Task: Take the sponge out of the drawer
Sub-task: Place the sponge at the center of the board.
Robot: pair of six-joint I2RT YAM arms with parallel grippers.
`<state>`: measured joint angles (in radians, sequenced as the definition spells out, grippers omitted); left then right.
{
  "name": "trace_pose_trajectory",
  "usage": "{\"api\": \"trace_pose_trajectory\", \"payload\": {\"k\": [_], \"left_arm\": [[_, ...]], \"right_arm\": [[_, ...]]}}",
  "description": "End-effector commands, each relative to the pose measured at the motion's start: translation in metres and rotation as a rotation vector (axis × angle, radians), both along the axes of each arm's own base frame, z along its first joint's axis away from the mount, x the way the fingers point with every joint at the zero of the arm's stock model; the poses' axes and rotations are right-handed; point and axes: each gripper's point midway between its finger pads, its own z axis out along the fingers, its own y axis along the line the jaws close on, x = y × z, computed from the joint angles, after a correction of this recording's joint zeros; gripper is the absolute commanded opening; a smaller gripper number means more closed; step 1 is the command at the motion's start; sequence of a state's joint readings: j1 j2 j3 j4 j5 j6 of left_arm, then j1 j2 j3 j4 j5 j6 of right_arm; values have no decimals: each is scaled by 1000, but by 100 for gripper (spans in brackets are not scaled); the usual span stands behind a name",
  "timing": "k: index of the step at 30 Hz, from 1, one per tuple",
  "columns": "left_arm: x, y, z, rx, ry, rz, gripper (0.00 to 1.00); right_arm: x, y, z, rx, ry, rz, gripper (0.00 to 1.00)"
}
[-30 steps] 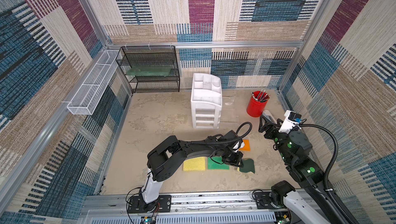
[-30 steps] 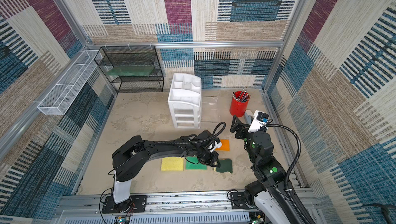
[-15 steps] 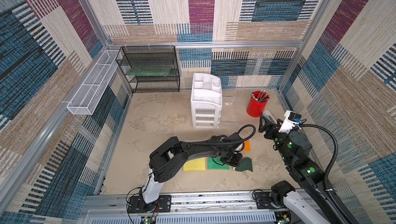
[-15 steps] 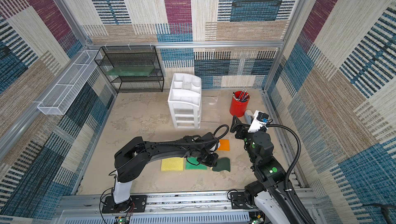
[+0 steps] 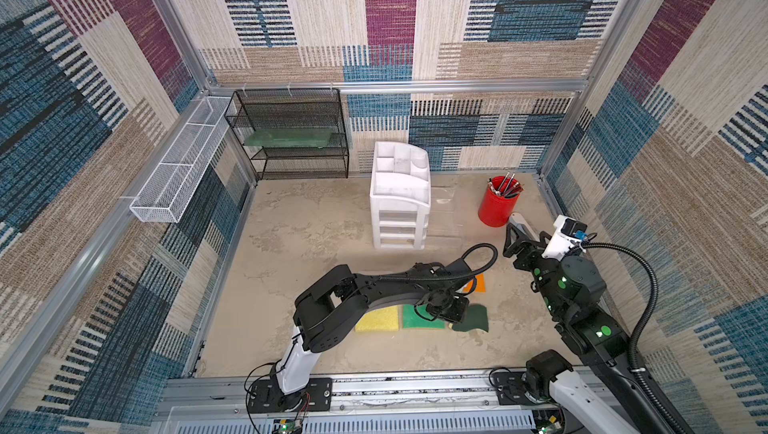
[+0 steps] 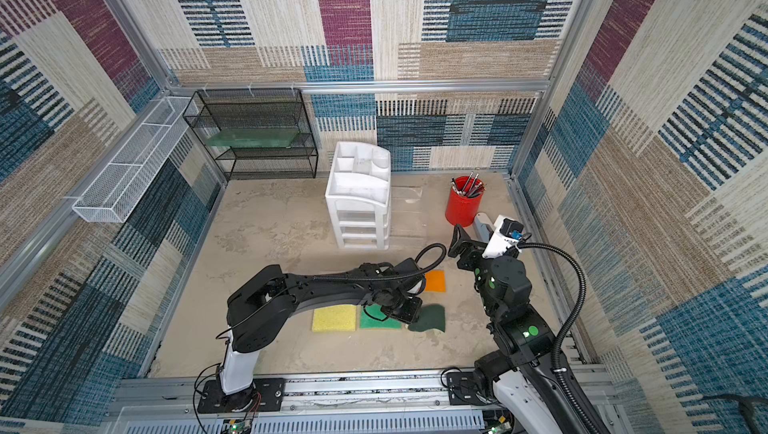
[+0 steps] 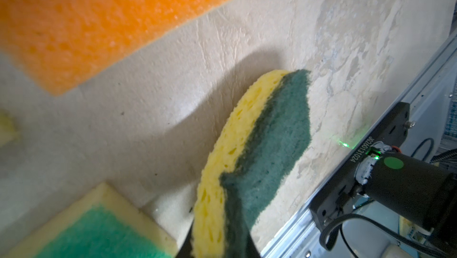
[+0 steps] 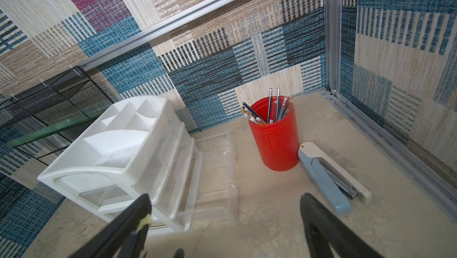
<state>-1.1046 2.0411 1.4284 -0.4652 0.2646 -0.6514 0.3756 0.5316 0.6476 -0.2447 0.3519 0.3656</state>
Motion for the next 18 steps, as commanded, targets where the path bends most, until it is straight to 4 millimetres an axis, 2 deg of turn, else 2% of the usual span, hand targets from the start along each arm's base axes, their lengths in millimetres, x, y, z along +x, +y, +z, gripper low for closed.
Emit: {"api": "trace_pose_trajectory", "payload": {"k": [1, 6, 13, 18], "left_arm": [[2, 9, -5, 52, -19, 10, 18], [3, 6, -6, 44, -13, 27, 18], [5, -7, -8, 20, 15, 48, 12], [8, -5, -7, 19, 15, 80, 11]], "right_arm": [[1, -3, 3, 14, -14, -20, 95], [0, -4, 4, 15, -19, -22, 95], [-3, -6, 6, 26, -35, -33, 95], [-3, -7, 5, 24, -32, -36, 95]]}}
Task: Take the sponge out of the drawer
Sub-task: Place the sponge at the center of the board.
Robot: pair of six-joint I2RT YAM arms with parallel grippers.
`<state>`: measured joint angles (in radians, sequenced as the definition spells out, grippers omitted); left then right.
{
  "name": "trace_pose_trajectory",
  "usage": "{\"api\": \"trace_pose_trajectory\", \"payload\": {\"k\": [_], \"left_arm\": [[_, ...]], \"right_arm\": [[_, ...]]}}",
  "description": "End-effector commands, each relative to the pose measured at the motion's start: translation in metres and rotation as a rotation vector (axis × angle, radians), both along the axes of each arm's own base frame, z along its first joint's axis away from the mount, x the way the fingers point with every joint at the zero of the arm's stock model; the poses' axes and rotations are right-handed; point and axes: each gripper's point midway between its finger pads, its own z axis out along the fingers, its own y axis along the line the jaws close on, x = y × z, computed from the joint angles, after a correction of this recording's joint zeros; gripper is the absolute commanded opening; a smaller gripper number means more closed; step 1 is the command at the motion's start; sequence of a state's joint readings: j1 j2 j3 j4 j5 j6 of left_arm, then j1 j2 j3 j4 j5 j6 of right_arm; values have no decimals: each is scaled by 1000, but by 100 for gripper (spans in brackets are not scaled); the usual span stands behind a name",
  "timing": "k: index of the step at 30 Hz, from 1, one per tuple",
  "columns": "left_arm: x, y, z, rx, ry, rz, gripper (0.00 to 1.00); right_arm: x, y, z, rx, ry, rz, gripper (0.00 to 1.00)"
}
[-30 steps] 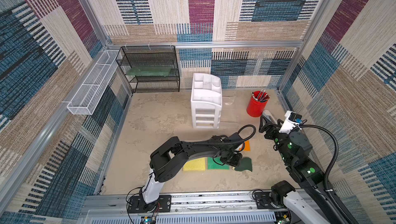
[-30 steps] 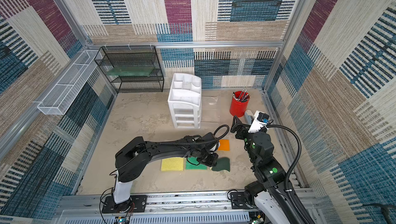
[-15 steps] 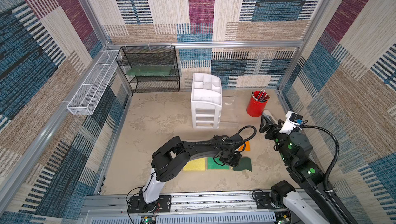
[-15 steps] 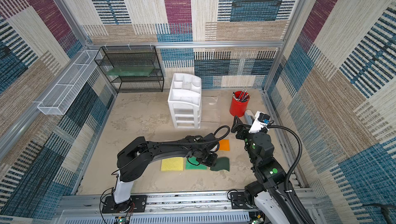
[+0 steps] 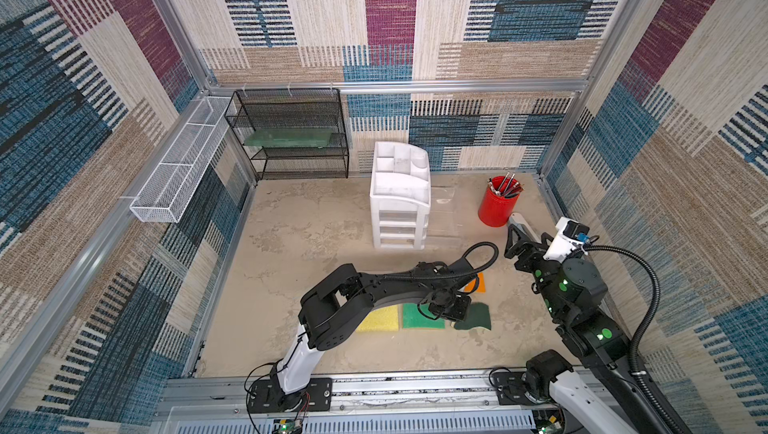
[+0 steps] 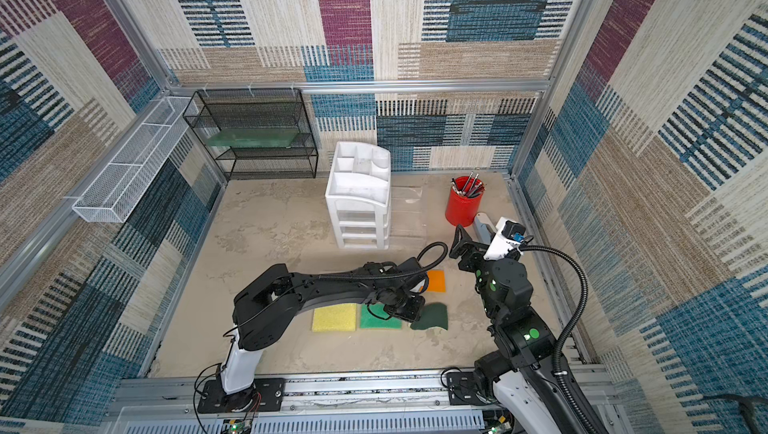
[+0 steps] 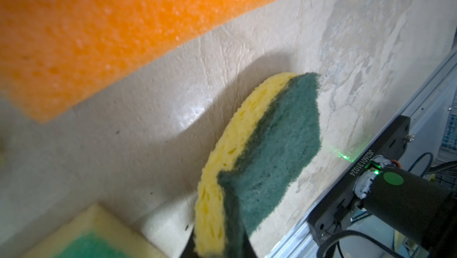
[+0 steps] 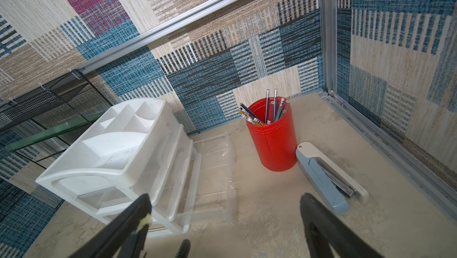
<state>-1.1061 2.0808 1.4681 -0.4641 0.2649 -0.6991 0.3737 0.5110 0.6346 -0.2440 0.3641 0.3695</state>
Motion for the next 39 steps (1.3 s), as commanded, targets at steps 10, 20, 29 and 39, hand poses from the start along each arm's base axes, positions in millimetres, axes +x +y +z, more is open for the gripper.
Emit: {"api": "trace_pose_trajectory", "payload": {"k": [10, 20, 29, 39], "left_arm": [[6, 13, -4, 33, -8, 84, 13], [4, 10, -3, 26, 2, 75, 25], [3, 8, 0, 13, 4, 72, 31], [5, 15, 5, 46, -40, 86, 39]], "right_arm": [[0, -4, 7, 21, -28, -22, 95], [0, -3, 7, 22, -28, -19, 95], [-1, -3, 7, 22, -29, -20, 95], [-1, -3, 7, 23, -31, -18, 95]]}}
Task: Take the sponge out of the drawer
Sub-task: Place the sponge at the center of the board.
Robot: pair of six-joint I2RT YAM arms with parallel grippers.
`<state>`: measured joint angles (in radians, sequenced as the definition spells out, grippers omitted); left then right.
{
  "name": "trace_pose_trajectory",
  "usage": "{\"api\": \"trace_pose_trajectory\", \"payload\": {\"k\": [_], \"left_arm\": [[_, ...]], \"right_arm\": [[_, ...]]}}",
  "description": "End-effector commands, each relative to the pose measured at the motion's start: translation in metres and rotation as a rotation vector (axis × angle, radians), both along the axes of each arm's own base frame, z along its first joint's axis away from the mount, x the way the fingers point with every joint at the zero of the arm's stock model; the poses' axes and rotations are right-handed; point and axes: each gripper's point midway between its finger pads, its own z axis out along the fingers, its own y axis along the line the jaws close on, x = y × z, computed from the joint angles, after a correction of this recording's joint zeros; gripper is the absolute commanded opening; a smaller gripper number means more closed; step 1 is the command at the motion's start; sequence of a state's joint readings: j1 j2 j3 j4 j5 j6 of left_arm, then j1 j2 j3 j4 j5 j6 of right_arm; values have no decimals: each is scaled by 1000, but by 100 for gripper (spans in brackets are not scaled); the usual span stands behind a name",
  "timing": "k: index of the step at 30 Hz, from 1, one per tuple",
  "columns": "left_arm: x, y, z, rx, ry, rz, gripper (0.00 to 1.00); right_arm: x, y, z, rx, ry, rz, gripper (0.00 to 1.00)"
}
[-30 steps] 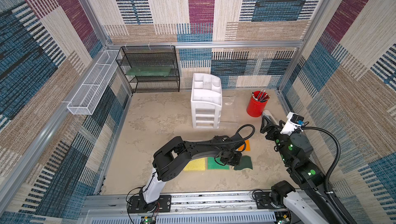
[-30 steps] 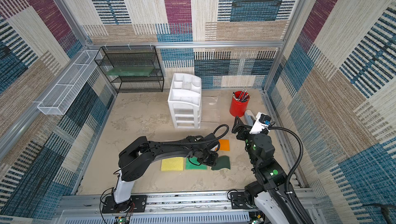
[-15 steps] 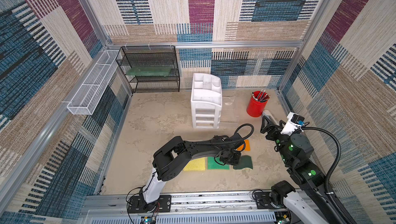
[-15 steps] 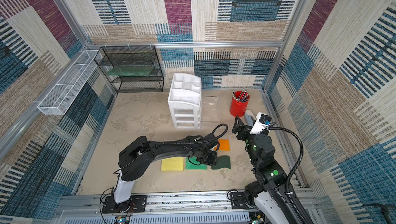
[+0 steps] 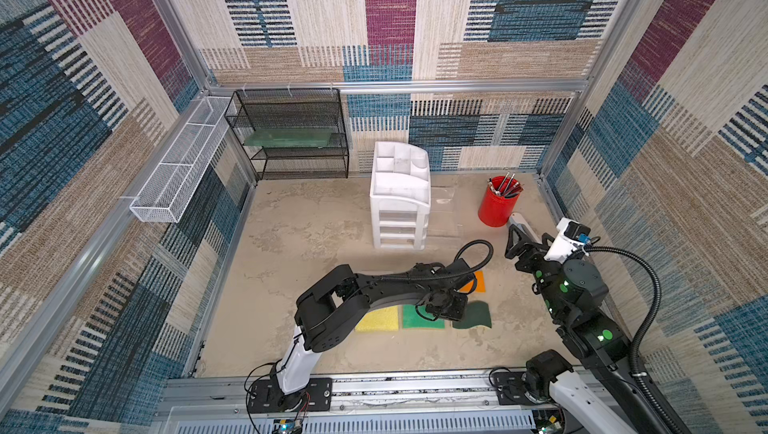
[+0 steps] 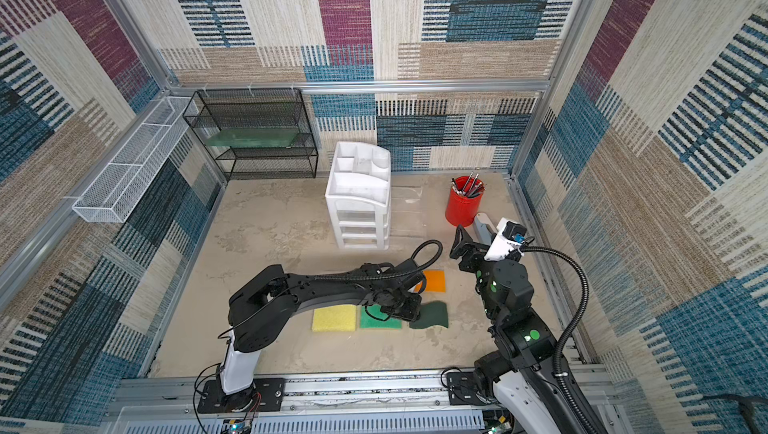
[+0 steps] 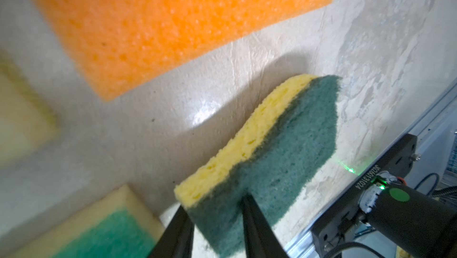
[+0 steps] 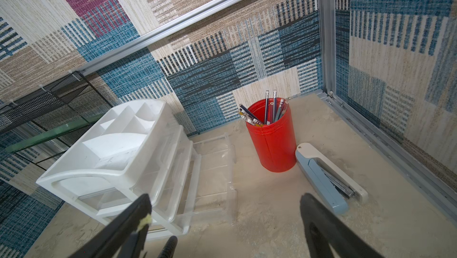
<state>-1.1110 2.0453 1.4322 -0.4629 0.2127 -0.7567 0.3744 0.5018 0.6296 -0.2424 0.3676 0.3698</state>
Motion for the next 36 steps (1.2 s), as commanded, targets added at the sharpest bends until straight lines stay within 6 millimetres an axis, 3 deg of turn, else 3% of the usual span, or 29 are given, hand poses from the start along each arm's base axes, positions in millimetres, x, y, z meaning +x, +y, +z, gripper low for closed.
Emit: {"api": "trace_pose_trajectory", "payload": {"k": [1, 15, 29, 36], "left_arm": [[3, 5, 4, 27, -29, 19, 39], [6, 11, 14, 60, -81, 25, 49], [6, 10, 29, 96, -163, -7, 49], [2, 8, 28, 91, -154, -31, 44]], "right_arm": [[0, -2, 6, 21, -26, -15, 95], [0, -2, 6, 20, -26, -14, 95], [0, -2, 6, 21, -27, -14, 95], [0, -3, 6, 19, -25, -19, 95]]}}
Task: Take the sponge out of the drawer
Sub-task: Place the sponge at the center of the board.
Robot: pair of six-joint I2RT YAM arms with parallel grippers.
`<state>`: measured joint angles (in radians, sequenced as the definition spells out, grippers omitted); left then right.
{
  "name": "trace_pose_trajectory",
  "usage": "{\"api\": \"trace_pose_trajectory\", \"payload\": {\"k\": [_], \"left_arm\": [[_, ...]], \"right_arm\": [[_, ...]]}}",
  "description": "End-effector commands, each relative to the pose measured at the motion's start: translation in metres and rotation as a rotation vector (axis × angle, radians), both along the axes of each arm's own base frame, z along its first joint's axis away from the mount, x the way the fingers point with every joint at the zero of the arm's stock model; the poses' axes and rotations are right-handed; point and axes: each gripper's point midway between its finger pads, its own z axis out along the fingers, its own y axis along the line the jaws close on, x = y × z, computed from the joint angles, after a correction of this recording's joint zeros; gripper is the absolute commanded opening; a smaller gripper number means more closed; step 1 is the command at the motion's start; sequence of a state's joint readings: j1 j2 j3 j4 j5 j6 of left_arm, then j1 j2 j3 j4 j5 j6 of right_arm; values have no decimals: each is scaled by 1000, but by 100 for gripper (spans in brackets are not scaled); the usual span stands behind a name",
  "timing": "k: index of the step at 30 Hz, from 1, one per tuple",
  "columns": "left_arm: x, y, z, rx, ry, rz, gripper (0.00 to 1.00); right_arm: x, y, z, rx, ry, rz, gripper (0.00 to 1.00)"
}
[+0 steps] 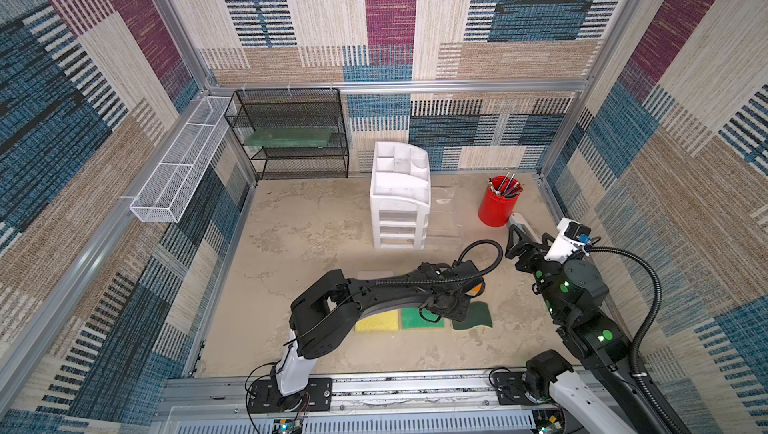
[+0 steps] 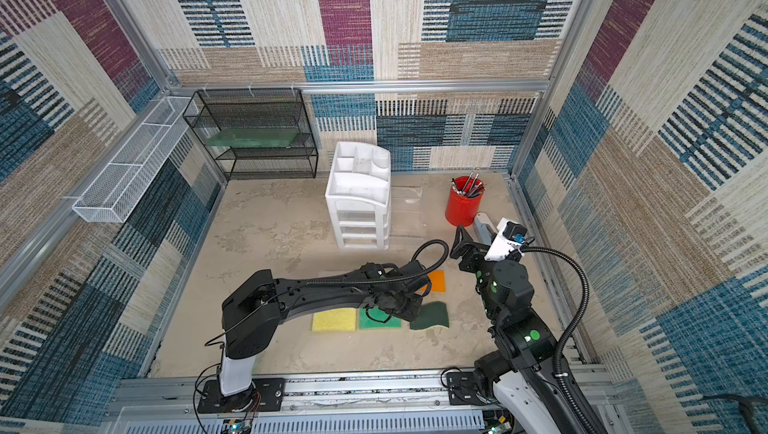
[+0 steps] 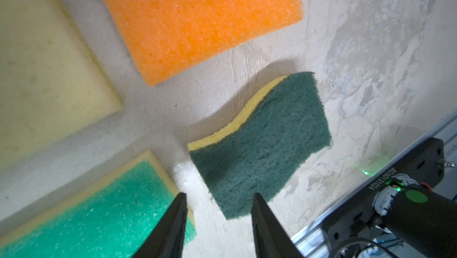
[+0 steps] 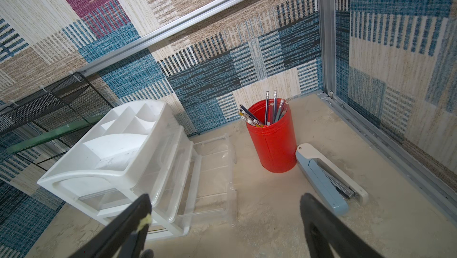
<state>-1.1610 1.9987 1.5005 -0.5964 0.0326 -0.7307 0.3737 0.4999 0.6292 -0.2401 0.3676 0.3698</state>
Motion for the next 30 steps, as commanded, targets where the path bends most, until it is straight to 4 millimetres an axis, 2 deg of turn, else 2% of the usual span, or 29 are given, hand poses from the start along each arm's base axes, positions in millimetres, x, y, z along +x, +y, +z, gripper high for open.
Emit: {"api": "trace_pose_trajectory", "payload": {"k": [1, 6, 17, 30], "left_arm": [[-3, -2, 0, 3, 7, -31, 43], [-7, -6, -10, 14, 37, -40, 38], [-6, -7, -18, 38, 46, -40, 28], [3, -6, -13, 36, -2, -40, 27]], "right_arm": [[1, -3, 5, 19, -20, -19, 95], [0, -3, 5, 19, -22, -18, 95], [-1, -4, 6, 22, -27, -21, 95], [-1, -4, 5, 21, -24, -22, 95]]}}
